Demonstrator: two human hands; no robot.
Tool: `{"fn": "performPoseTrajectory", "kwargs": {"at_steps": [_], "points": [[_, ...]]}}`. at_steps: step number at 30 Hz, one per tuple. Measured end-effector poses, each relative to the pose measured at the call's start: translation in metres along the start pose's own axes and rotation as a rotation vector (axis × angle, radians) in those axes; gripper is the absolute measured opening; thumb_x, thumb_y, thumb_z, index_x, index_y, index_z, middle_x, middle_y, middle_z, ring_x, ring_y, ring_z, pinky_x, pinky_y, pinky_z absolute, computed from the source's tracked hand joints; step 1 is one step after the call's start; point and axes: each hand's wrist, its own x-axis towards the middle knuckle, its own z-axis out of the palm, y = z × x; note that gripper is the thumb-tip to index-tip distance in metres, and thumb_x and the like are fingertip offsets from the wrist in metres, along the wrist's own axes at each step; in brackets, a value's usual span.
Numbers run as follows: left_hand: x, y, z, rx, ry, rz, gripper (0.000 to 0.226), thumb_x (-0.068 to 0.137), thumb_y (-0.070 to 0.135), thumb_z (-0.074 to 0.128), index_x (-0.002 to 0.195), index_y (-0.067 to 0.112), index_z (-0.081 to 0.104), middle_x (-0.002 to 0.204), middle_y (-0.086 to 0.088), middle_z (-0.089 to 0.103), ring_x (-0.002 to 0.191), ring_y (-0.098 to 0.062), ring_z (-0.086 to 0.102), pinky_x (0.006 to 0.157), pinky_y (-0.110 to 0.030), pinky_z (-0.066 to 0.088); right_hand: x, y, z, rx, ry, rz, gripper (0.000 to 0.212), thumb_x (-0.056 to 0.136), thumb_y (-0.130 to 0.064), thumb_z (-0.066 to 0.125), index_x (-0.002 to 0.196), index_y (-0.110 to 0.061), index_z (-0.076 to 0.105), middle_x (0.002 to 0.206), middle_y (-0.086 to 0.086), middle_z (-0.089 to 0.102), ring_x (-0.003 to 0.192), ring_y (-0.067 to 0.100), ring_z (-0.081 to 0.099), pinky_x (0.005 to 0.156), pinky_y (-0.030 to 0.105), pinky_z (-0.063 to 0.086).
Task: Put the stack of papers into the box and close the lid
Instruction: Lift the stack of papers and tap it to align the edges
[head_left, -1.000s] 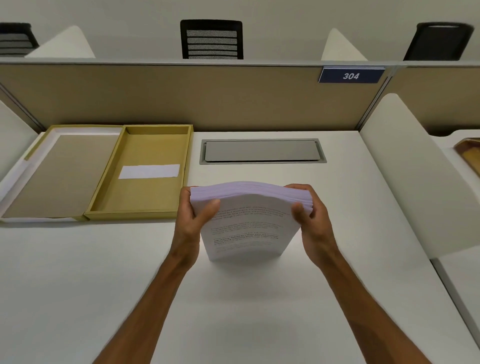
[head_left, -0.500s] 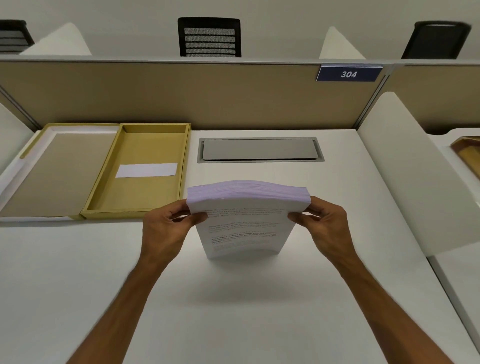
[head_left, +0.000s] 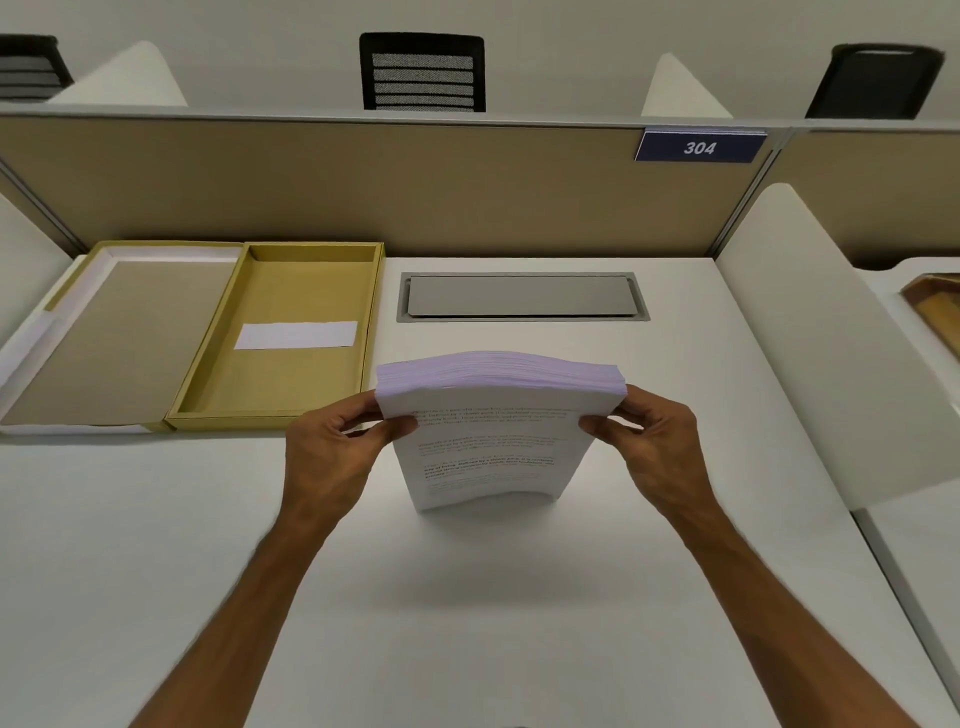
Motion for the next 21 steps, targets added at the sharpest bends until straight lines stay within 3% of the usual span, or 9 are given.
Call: {"fn": "performPoseTrajectory", "kwargs": {"at_steps": [7, 10, 13, 17, 21], "points": [[-0.007, -0.021, -0.001, -0.006, -0.073, -0.097, 0.03, 0.078, 0.01, 0.081, 0.101, 0.027, 0.074, 0.086, 0.032, 0.073, 0.088, 0.007, 0.07, 0.076, -0.007, 0.052, -0.01, 0.015, 0.004, 0.046, -0.036, 0.051, 0.039, 0.083, -0.007, 0.076, 0.113, -0.031, 0.07, 0.107, -0.009, 0.075, 0.103, 0.019, 0.069, 0.086, 0.034, 0.059], [-0.014, -0.033, 0.0, -0.021, -0.087, -0.153, 0.028, 0.076, 0.002, 0.081, 0.101, 0.014, 0.077, 0.087, 0.025, 0.076, 0.086, 0.005, 0.071, 0.074, -0.007, 0.052, -0.013, 0.027, 0.003, 0.057, -0.07, 0.12, 0.042, 0.08, -0.003, 0.079, 0.113, -0.028, 0.072, 0.108, -0.007, 0.076, 0.105, 0.019, 0.07, 0.091, 0.042, 0.057], [-0.018, -0.04, 0.003, -0.017, -0.11, -0.177, 0.027, 0.077, 0.0, 0.08, 0.101, 0.012, 0.077, 0.086, 0.023, 0.076, 0.086, 0.004, 0.071, 0.073, -0.005, 0.05, -0.016, 0.039, 0.005, 0.046, -0.081, 0.168, 0.046, 0.077, 0.004, 0.078, 0.104, -0.034, 0.074, 0.105, -0.008, 0.077, 0.101, 0.018, 0.072, 0.092, 0.047, 0.057], [-0.016, -0.044, 0.007, -0.02, -0.095, -0.186, 0.024, 0.076, 0.002, 0.081, 0.098, 0.012, 0.079, 0.088, 0.018, 0.077, 0.088, -0.003, 0.073, 0.075, -0.007, 0.051, -0.015, 0.049, 0.008, 0.044, -0.08, 0.156, 0.043, 0.078, 0.007, 0.076, 0.104, -0.028, 0.075, 0.104, -0.006, 0.077, 0.098, 0.021, 0.073, 0.088, 0.043, 0.058], [-0.012, -0.043, 0.008, -0.067, -0.076, -0.211, 0.026, 0.076, 0.003, 0.082, 0.101, 0.01, 0.079, 0.088, 0.016, 0.078, 0.085, -0.004, 0.074, 0.081, -0.015, 0.056, -0.01, 0.048, 0.012, 0.057, -0.064, 0.136, 0.04, 0.079, 0.009, 0.073, 0.101, -0.023, 0.075, 0.099, -0.008, 0.078, 0.092, 0.016, 0.071, 0.08, 0.028, 0.056]]}}
